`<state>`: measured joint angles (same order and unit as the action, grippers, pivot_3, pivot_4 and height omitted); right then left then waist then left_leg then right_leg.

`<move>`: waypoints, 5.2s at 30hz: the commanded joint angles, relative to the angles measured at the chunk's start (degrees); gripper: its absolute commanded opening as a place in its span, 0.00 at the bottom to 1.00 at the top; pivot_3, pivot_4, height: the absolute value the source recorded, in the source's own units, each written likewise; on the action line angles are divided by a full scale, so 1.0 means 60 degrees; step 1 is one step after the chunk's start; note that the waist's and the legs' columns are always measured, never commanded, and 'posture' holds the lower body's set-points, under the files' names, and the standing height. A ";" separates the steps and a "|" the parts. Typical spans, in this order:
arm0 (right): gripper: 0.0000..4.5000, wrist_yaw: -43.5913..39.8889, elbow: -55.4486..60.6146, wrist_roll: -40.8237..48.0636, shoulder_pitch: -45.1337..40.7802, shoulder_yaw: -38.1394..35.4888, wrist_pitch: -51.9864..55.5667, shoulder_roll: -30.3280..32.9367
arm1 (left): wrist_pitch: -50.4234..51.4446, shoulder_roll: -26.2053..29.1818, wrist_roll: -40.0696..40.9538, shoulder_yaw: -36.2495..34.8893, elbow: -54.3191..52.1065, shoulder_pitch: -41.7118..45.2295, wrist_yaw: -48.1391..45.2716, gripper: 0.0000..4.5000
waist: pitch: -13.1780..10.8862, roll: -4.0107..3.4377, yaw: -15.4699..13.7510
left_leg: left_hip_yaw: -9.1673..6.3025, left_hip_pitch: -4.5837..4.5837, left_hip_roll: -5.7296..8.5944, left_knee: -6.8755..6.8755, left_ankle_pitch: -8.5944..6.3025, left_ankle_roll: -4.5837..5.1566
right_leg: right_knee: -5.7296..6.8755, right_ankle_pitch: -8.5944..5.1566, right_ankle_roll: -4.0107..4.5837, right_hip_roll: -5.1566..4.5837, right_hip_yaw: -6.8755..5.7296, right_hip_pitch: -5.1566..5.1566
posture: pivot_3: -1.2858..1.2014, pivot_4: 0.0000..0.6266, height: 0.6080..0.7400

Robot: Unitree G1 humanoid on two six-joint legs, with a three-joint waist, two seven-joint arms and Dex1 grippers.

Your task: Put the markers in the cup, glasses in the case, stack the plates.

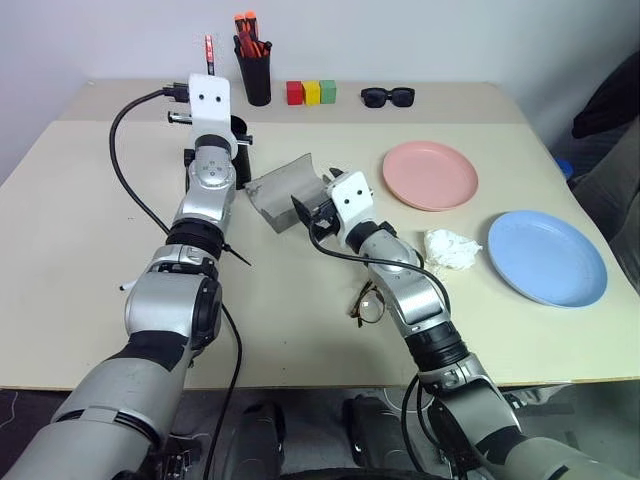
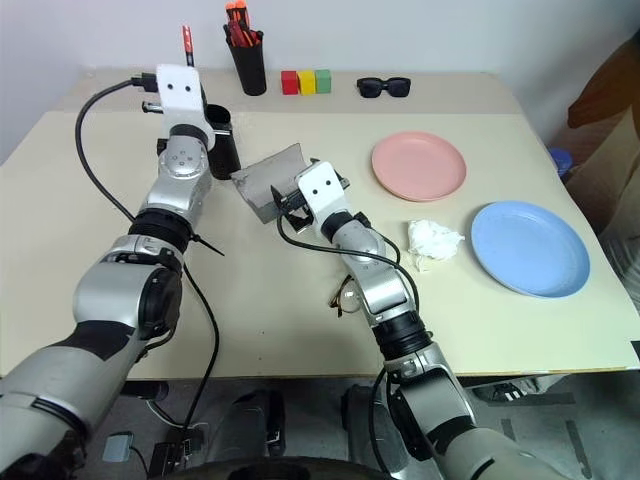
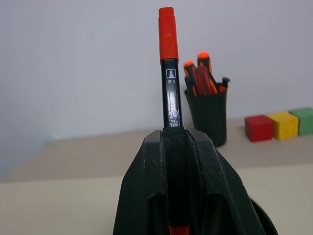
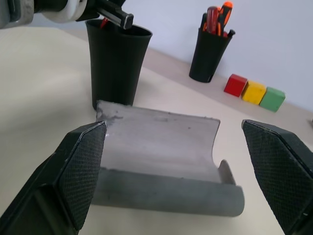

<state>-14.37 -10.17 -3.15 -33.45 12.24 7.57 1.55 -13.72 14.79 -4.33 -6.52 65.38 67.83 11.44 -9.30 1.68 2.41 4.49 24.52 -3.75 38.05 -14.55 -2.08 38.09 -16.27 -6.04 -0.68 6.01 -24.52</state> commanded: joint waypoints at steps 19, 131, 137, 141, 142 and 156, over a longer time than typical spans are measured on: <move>1.00 -0.0513 0.0824 0.0157 -0.0122 0.0052 -0.0078 -0.0078 | 0.0183 0.0738 0.1084 -0.1070 -0.1759 -0.0318 0.0131 0.77 | -0.0001 -0.0001 0.0042 | -0.0001 0.0000 -0.0002 -0.0002 0.0001 -0.0002 | 0.0003 0.0000 -0.0001 0.0001 -0.0001 -0.0001 | 0.52 0.24 0.89; 1.00 -0.3692 0.3785 0.1290 0.1695 -0.1109 0.0860 0.3921 | 0.6792 0.1150 0.2147 0.2268 -0.7658 -0.3108 -0.8037 0.99 | -0.0003 0.0008 -0.0221 | -0.0019 -0.0012 -0.0006 0.0010 0.0010 -0.0016 | 0.0028 -0.0002 0.0005 0.0011 -0.0012 0.0011 | 0.52 0.24 0.89; 1.00 -0.3981 0.4884 0.1605 0.3043 -0.1778 0.1580 0.4934 | 0.7029 0.0669 0.1635 0.2981 -0.5782 -0.2620 -0.8523 0.99 | -0.0002 0.0008 -0.0286 | -0.0023 -0.0012 -0.0002 0.0014 0.0009 -0.0013 | 0.0022 -0.0003 0.0006 0.0010 -0.0012 0.0016 | 0.52 0.24 0.89; 1.00 -0.3950 0.5480 0.1785 0.3909 -0.2280 0.1869 0.5288 | 0.6746 0.0417 0.1431 0.3013 -0.4681 -0.2225 -0.8723 0.99 | -0.0003 0.0010 -0.0280 | -0.0024 -0.0010 0.0000 0.0016 0.0007 -0.0009 | 0.0016 -0.0003 0.0006 0.0009 -0.0010 0.0016 | 0.52 0.24 0.89; 1.00 -0.3913 0.5580 0.1797 0.4060 -0.2364 0.1901 0.5337 | 0.6736 0.0373 0.1437 0.2988 -0.4530 -0.2163 -0.8833 0.99 | -0.0003 0.0009 -0.0257 | -0.0023 -0.0010 0.0001 0.0016 0.0007 -0.0009 | 0.0017 -0.0003 0.0006 0.0009 -0.0010 0.0016 | 0.52 0.24 0.89; 1.00 -0.3488 0.6332 0.1742 0.5032 -0.2774 0.2271 0.5456 | 0.5473 0.0649 0.1126 0.3190 -0.5019 -0.2747 -1.0266 0.01 | -0.0002 0.0008 -0.0254 | -0.0023 -0.0012 0.0002 0.0014 0.0006 -0.0008 | 0.0016 -0.0004 0.0006 0.0009 -0.0004 0.0016 | 0.52 0.24 0.89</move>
<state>-35.78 24.93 7.00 -3.26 -3.24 21.09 33.61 22.00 17.55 2.45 12.43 38.75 52.09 -47.88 -9.31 1.73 0.89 4.36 24.44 -3.75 38.13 -14.51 -2.13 38.19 -16.30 -6.01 -0.63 5.99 -24.42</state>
